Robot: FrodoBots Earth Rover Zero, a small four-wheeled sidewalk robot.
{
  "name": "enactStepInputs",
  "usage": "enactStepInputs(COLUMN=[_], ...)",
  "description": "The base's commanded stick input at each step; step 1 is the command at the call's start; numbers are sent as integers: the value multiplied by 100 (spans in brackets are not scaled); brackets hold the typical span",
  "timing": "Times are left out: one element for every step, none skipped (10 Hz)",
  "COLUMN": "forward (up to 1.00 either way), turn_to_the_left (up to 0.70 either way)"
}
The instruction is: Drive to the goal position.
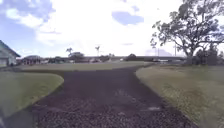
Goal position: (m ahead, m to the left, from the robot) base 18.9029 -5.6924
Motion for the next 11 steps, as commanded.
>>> enactStepInputs(forward=[50,50,50,50,50,50,50,50,50,50,50], turn_to_the_left=[0,0,0,-50,-23,0,0,0,0,0,0])
